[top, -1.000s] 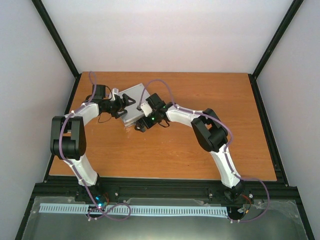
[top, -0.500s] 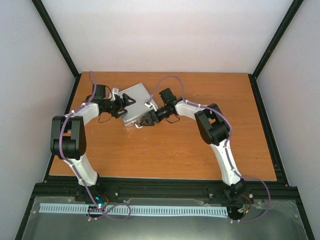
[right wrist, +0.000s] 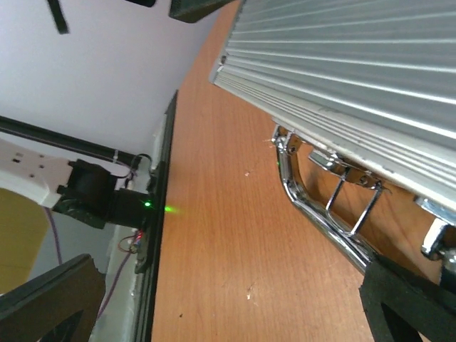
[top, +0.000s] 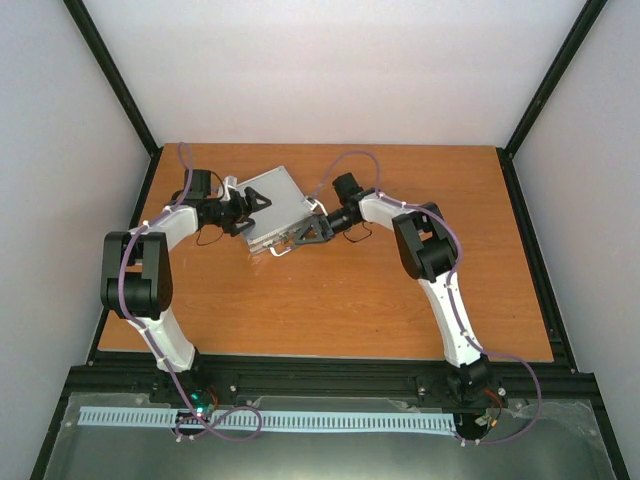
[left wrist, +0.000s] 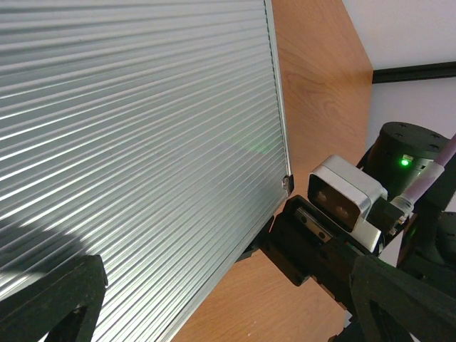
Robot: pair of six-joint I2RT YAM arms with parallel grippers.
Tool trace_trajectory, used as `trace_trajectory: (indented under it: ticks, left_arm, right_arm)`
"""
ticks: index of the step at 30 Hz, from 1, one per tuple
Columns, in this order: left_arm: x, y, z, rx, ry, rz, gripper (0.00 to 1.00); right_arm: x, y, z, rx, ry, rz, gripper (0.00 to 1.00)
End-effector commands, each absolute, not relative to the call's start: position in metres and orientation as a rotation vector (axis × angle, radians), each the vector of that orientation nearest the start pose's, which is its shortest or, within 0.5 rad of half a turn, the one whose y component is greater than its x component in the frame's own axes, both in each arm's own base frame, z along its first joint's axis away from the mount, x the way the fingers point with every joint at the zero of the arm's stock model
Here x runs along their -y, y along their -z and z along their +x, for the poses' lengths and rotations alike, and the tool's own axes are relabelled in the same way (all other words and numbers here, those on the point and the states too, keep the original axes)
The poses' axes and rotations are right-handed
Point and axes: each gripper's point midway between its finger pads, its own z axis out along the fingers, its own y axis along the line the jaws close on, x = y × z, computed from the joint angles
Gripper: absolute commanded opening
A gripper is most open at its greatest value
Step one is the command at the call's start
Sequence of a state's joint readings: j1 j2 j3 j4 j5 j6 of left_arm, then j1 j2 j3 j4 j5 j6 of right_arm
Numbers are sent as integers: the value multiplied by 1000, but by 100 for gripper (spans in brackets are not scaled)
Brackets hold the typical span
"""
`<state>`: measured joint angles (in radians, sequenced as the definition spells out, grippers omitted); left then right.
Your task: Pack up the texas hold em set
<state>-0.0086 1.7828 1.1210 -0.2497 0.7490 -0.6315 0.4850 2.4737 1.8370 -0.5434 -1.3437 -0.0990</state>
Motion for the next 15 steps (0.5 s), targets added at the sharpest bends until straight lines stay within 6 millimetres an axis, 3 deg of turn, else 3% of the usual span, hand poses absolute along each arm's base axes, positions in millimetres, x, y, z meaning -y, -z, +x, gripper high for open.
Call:
trace_trajectory:
  ticks: [1, 4, 11, 15]
  left_arm:
    - [105, -50, 399, -2668, 1068, -648, 97]
    - [105, -49, 397, -2673, 1064, -648, 97]
    - [105, -54, 397, -2672, 1062, -635, 97]
    - [105, -60, 397, -2662, 1066, -624, 97]
  right_arm:
    - [-385, -81, 377, -2244, -1691, -1053, 100]
    - [-391, -75, 378, -2314, -1496, -1094, 100]
    - [-426, -59, 367, -2391, -1191, -1184, 100]
    - [-435, -44, 374, -2429, -1010, -1164, 100]
